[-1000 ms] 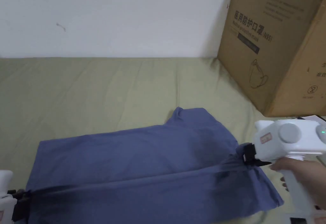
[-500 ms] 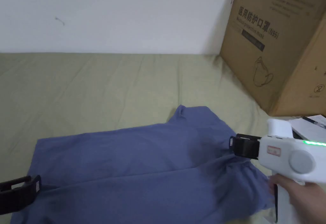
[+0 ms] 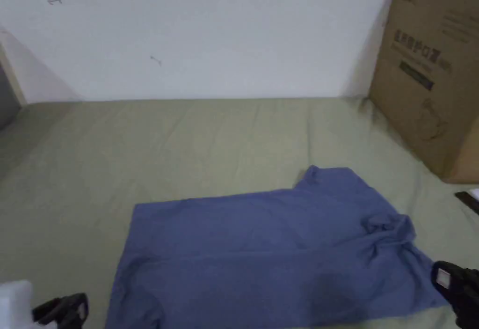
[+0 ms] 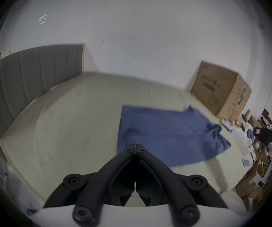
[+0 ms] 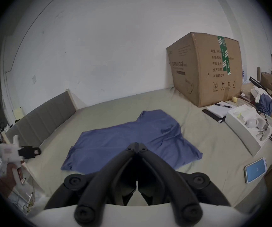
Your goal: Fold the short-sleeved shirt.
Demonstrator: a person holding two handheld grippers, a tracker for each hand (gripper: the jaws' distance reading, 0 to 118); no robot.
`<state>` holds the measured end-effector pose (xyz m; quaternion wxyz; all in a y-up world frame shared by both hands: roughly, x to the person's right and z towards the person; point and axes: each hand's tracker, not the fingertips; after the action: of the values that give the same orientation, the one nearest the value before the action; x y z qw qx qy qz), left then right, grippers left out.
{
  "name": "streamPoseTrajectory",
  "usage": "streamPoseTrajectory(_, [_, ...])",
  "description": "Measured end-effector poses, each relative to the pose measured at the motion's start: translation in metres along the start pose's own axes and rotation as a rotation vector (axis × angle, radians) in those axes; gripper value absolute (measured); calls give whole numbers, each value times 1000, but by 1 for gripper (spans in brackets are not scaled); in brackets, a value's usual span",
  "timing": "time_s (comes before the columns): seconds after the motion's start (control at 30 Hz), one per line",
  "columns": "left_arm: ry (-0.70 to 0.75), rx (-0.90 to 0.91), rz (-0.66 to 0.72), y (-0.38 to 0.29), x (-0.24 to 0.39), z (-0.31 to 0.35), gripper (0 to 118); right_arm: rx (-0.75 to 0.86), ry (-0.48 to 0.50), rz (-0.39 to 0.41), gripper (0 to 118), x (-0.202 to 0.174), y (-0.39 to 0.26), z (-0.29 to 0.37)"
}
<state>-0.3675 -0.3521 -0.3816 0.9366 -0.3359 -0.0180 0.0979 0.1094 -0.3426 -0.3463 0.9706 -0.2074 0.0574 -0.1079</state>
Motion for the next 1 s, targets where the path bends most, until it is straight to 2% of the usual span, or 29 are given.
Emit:
streamPoseTrajectory(0.07, [7,-245,9,20,-12,-41,0,-19,16,-5,0,-4,-2,0])
streamPoseTrajectory(0.13, [-50,-396,59,25,-27,-80,1,-52,38,-29,0,-4,-4,-3])
streamPoseTrajectory(0.17, [-52,-422,105,24,-31,-93,11,-59,41,-38,0,-4,-5,-3])
streamPoseTrajectory(0.23, [-24,-443,179,24,-35,-119,85,-74,53,-46,0,-6,-5,-5])
streamPoseTrajectory(0.27, [-5,-472,176,22,-36,-135,113,-80,54,-44,0,-7,-6,-5])
streamPoseTrajectory(0.33, [0,-478,165,18,-37,-157,114,-105,62,-33,0,-6,-6,-7])
streamPoseTrajectory(0.43, [126,-543,98,3,-33,-185,114,-136,59,-6,0,-7,-8,-11])
streamPoseTrajectory(0.5, [136,-586,67,-1,-22,-200,117,-150,61,8,0,-7,-9,-15])
streamPoseTrajectory(0.57, [170,-619,-26,-9,-11,-210,118,-162,55,25,0,-8,-11,-21])
streamPoseTrajectory(0.7, [215,-598,-61,-5,6,-207,117,-179,41,7,0,-4,-15,-33])
streamPoseTrajectory(0.73, [200,-574,-98,-1,11,-200,112,-180,37,-8,0,0,-16,-33])
streamPoseTrajectory(0.77, [183,-546,-134,3,16,-192,101,-176,31,-22,0,2,-16,-34])
streamPoseTrajectory(0.8, [165,-519,-163,4,22,-184,78,-171,23,-35,0,4,-16,-35])
streamPoseTrajectory(0.83, [115,-543,-166,3,27,-176,51,-164,7,-50,0,8,-14,-35])
streamPoseTrajectory(0.87, [67,-540,-161,4,29,-173,17,-159,-8,-68,0,14,-12,-35])
streamPoseTrajectory(0.9, [-12,-550,-115,9,21,-170,3,-151,-15,-92,0,21,-9,-35])
streamPoseTrajectory(0.93, [-8,-566,-68,11,20,-171,3,-141,-20,-123,0,30,-4,-35])
streamPoseTrajectory(1.0, [57,-522,-79,15,17,-170,3,-124,-19,-156,0,52,9,-38])
